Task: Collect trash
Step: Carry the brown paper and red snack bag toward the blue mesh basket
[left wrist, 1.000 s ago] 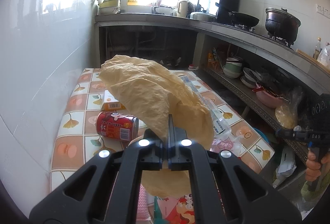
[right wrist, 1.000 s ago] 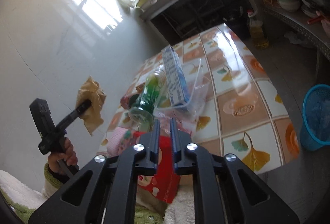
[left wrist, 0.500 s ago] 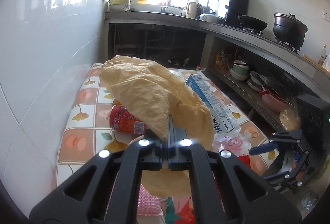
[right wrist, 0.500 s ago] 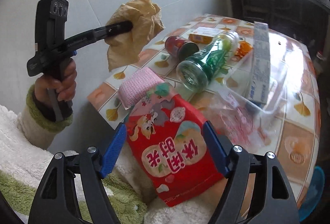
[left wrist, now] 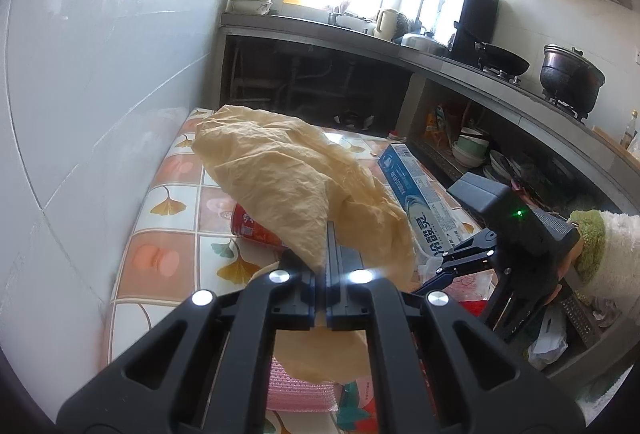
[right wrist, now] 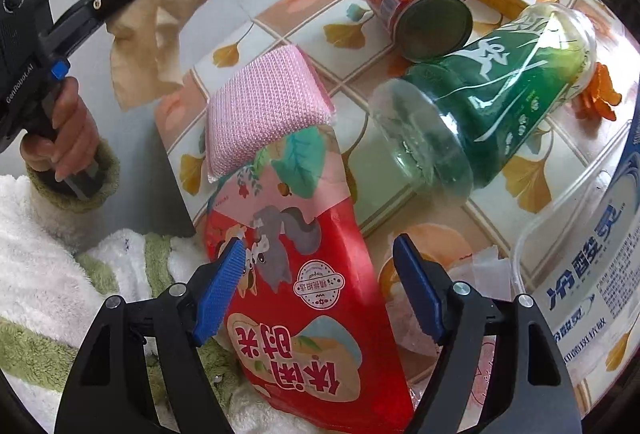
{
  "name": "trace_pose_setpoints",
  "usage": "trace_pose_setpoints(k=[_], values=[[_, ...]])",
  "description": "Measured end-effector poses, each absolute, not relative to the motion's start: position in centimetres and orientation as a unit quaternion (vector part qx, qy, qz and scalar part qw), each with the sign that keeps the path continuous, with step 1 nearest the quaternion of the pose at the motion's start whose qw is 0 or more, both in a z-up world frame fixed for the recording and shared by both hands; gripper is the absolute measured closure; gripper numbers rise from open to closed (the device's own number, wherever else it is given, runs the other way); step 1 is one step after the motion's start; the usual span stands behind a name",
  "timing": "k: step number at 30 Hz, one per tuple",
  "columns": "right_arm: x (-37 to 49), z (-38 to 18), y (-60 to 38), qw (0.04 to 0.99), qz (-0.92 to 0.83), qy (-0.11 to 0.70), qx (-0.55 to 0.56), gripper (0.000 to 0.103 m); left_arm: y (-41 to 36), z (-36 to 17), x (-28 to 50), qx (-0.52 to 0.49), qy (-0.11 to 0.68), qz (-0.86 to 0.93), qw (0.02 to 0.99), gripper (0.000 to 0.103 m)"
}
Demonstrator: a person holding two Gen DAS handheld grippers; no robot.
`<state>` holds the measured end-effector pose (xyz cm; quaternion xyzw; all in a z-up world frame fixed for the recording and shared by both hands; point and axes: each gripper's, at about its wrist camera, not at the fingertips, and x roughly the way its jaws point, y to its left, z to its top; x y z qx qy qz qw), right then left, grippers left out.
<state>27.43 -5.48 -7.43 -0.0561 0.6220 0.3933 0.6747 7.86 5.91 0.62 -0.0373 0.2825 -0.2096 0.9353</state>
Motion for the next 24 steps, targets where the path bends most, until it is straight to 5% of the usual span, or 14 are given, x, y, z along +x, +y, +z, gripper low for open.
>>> trace_pose_setpoints(k=[3, 8, 14, 24], values=[[27.2, -8.0, -4.7, 0.667, 0.398, 0.625, -0.08, 0.034, 6.1, 0.2, 8.2, -0.039, 0.286, -0.208, 0.935, 0.101], [26.5, -8.4, -3.7, 0.662, 0.405, 0.621, -0.11, 0.065, 6.4, -0.2, 8.6, -0.044, 0.289, -0.204, 0.934, 0.101], [25.2, -6.8, -3.7, 0.671, 0.418, 0.603, -0.104, 0.088, 6.3, 0.0, 8.7, -0.045, 0.288, -0.2, 0.935, 0.101], [20.5, -1.2, -5.3, 0.736, 0.395, 0.544, -0.077, 0.098, 6.0, 0.7, 7.8, -0.036, 0.277, -0.201, 0.939, 0.101]])
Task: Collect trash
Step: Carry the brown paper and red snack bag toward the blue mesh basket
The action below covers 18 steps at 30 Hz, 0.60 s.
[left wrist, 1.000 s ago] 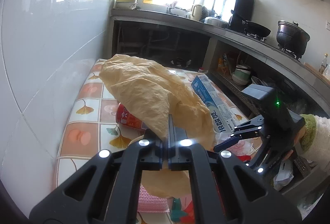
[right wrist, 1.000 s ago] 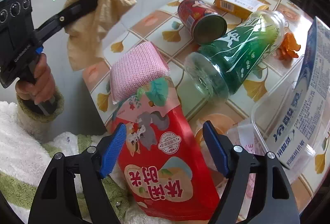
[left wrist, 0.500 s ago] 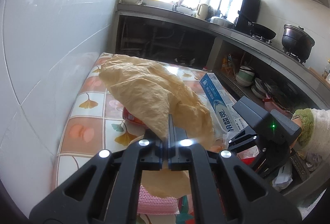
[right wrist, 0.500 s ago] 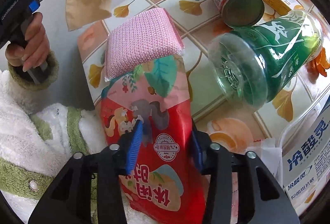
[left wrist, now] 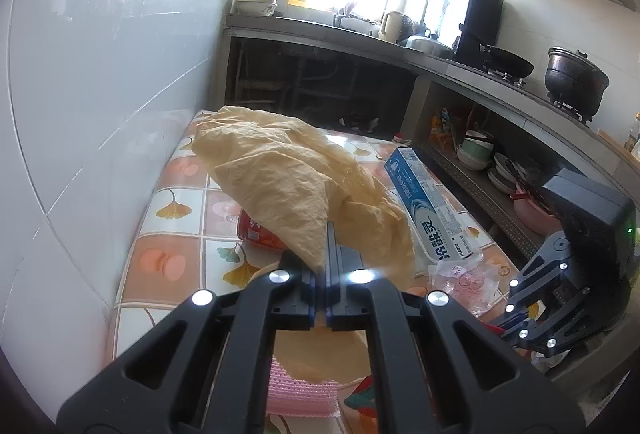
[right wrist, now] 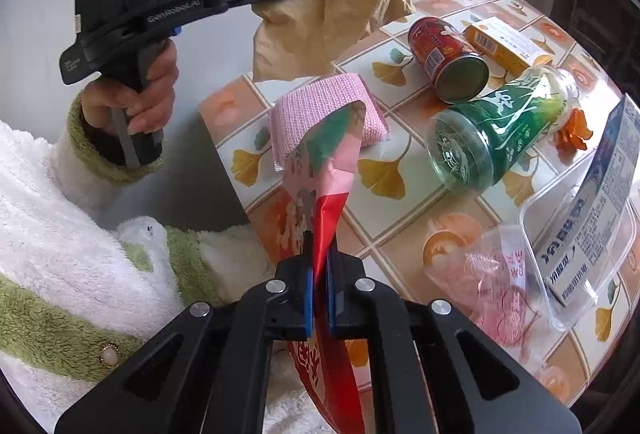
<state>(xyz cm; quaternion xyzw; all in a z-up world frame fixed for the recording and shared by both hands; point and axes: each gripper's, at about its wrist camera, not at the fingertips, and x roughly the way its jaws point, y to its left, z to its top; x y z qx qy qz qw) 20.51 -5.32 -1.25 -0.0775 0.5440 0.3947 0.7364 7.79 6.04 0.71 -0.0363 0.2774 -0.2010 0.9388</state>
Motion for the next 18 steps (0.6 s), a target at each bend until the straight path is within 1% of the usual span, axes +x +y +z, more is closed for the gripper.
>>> trace_pose_setpoints(k=[5, 11, 18], values=[[17.6, 0.6, -7.8, 0.778, 0.358, 0.515, -0.029, 0.098, 5.6, 1.6, 6.8, -0.028, 0.267, -0.207, 0.941, 0.101], [13.3, 3.1, -12.5, 0.835, 0.3, 0.455, 0.076, 0.098, 3.7, 3.6, 5.8, -0.015, 0.247, -0.232, 0.941, 0.101], [6.6, 5.4, -17.9, 0.887, 0.224, 0.364, 0.175, 0.098, -1.6, 6.3, 5.8, 0.013, 0.233, -0.296, 0.926, 0.101]])
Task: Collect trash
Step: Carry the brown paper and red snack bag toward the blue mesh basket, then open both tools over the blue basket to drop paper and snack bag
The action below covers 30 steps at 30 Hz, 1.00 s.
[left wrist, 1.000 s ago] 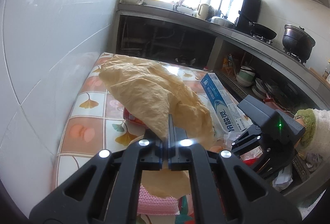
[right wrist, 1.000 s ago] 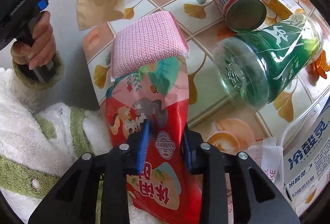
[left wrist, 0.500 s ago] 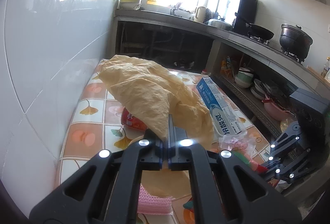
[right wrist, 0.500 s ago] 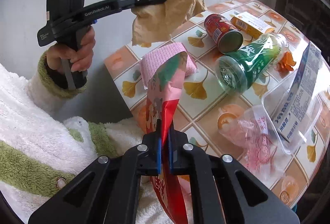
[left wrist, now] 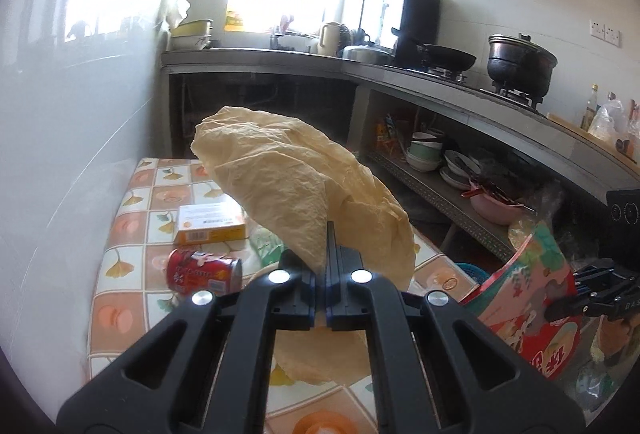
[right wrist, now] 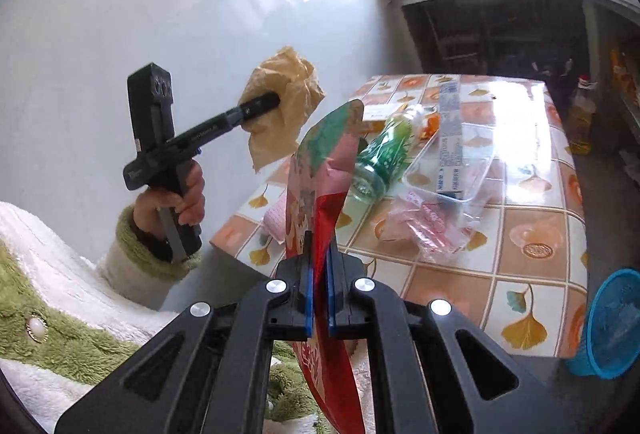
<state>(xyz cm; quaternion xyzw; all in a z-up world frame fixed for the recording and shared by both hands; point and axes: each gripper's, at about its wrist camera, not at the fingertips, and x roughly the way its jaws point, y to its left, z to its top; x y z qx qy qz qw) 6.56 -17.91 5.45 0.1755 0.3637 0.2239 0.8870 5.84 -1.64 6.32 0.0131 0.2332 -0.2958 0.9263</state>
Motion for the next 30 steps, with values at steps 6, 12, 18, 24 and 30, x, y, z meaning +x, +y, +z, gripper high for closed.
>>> trace_pose_setpoints(k=[6, 12, 18, 24, 30], values=[[-0.5, 6.9, -23.5, 0.918, 0.131, 0.292, 0.234, 0.098, -9.7, 8.2, 5.8, 0.048, 0.227, -0.366, 0.901, 0.101], [-6.6, 6.2, -29.9, 0.924, 0.01, 0.247, 0.291, 0.098, -20.4, 8.5, 5.0, 0.094, 0.236, -0.44, 0.861, 0.101], [-11.3, 3.5, -36.3, 0.902, -0.129, 0.223, 0.345, 0.098, -31.9, 6.6, 3.9, 0.165, 0.26, -0.503, 0.807, 0.101], [-12.7, -0.3, -41.7, 0.864, -0.242, 0.228, 0.379, 0.098, -43.9, 1.7, 4.4, 0.227, 0.33, -0.538, 0.742, 0.101], [-11.8, -5.2, -46.5, 0.827, -0.324, 0.247, 0.388, 0.098, -54.6, -6.4, 6.7, 0.273, 0.439, -0.532, 0.671, 0.101]])
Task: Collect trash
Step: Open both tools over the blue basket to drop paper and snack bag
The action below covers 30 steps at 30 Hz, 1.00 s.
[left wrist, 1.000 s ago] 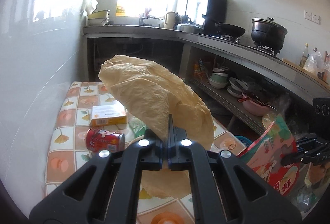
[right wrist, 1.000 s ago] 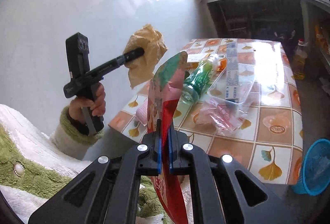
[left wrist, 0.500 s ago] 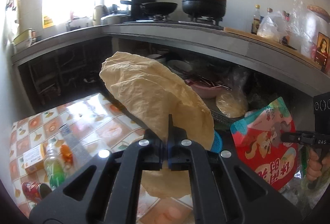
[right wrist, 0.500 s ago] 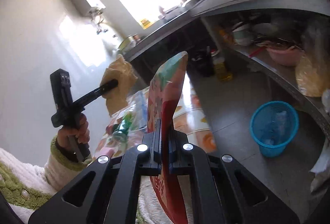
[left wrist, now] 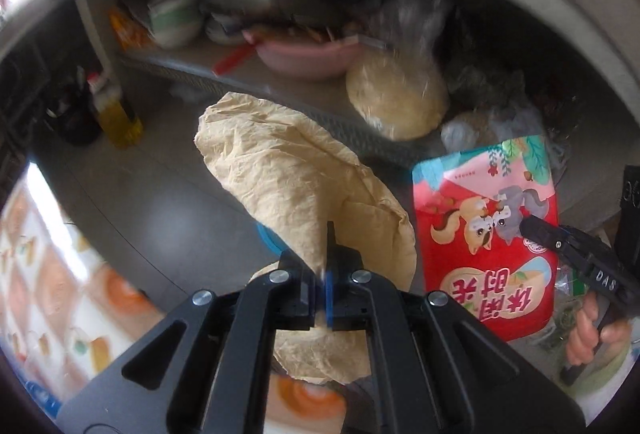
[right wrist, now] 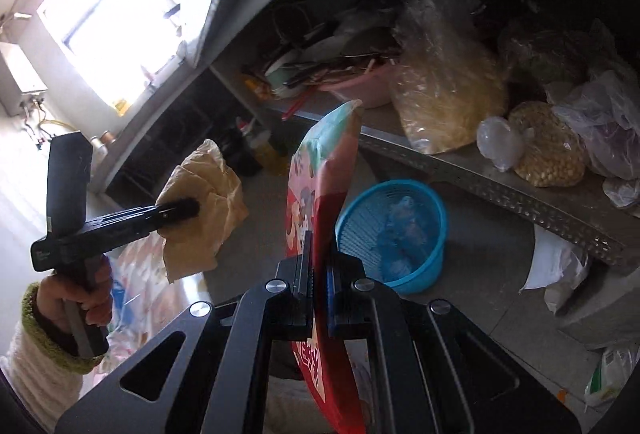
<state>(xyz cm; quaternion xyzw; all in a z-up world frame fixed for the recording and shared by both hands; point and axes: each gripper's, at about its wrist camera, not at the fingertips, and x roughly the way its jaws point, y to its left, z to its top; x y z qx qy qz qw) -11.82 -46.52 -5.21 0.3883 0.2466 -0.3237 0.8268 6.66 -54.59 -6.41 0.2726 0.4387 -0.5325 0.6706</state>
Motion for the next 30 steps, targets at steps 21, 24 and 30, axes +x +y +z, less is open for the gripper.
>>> trace_pose_setpoints(k=[21, 24, 30], values=[[2.7, -24.1, -60.6, 0.737, -0.429, 0.338, 0.397, 0.091, -69.7, -28.8, 15.1, 0.309, 0.639, -0.393, 0.585, 0.071], [3.3, -26.6, -61.4, 0.728, -0.427, 0.358, 0.399, 0.088, -69.7, -29.3, 15.7, 0.287, 0.65, -0.386, 0.588, 0.066], [2.3, -26.9, -61.0, 0.733, -0.434, 0.361, 0.38, 0.063, -68.7, -27.4, 15.9, 0.271, 0.643, -0.393, 0.599, 0.064]])
